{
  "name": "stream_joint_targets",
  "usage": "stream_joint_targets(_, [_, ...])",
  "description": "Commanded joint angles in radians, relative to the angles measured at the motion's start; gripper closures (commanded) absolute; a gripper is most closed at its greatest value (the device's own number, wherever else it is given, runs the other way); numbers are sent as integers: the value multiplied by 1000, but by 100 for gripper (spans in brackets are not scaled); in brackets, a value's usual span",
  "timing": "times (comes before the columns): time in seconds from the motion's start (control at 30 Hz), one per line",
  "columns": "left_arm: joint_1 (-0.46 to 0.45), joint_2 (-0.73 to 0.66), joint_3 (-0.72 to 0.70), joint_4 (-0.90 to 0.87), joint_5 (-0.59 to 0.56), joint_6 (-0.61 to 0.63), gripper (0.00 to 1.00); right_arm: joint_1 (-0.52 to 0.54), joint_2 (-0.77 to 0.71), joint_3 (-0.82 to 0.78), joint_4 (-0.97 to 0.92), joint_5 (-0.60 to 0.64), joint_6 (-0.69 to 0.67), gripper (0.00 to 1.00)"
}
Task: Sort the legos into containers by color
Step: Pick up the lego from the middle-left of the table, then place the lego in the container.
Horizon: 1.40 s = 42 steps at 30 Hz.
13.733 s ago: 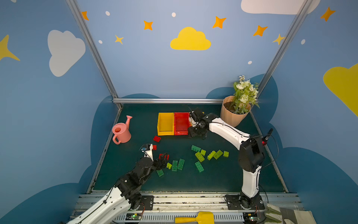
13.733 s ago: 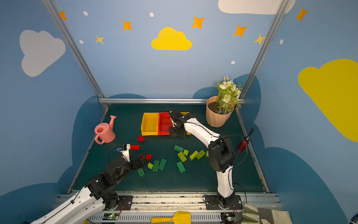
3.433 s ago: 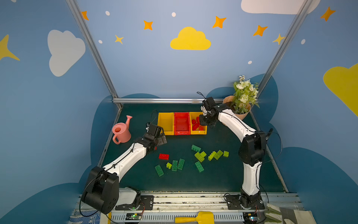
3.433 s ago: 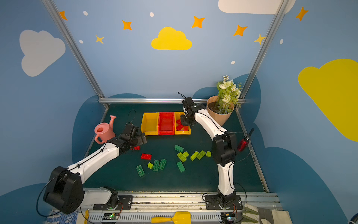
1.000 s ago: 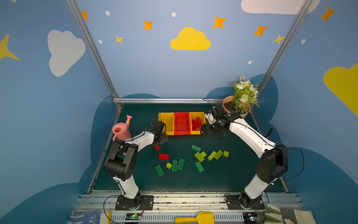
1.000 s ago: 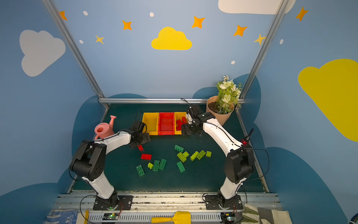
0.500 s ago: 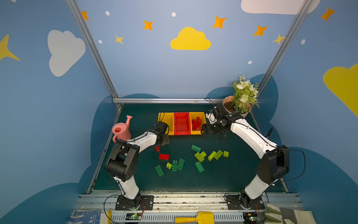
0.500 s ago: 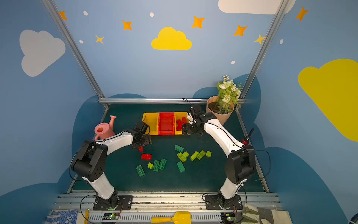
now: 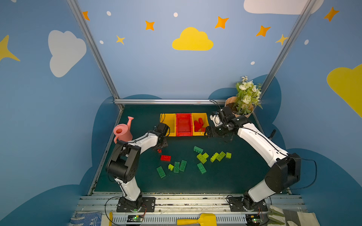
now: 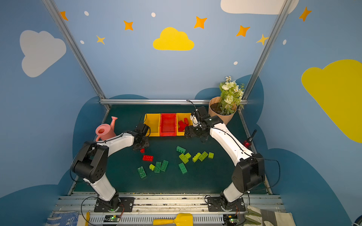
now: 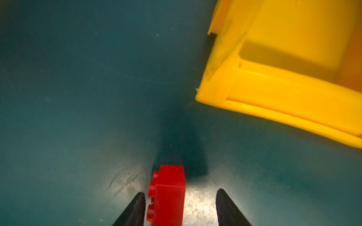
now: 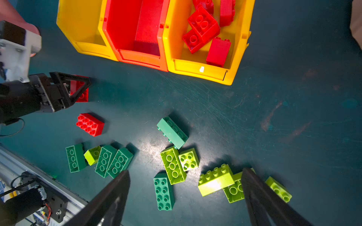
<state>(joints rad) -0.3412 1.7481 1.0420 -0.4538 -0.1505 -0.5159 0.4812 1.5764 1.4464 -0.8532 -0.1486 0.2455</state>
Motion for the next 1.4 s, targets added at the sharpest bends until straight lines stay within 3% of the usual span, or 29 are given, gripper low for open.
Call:
stream_joint_targets(0.0, [10, 32, -16, -9, 0, -10, 51, 0, -38, -16, -9, -18, 12, 11])
stream_joint_targets(0.33, [2, 47, 22, -44, 26, -16, 88, 1, -123, -65, -16, -14, 23, 11])
stream_joint_targets(0.57, [-94, 26, 179, -168, -16, 2, 88, 0, -220, -148, 4, -1, 47, 11])
stream_joint_targets(0.87, [-227, 192, 617, -262, -7, 70, 84, -3, -383, -292, 52, 53, 104, 11])
stream_joint_targets(1.23, [-271, 649, 1302, -358, 101, 130, 85, -16, -505, -358, 46, 93, 133, 10])
stream_joint_targets(1.37, [-272, 768, 1467, -359, 148, 115, 85, -21, -518, -365, 36, 105, 131, 10])
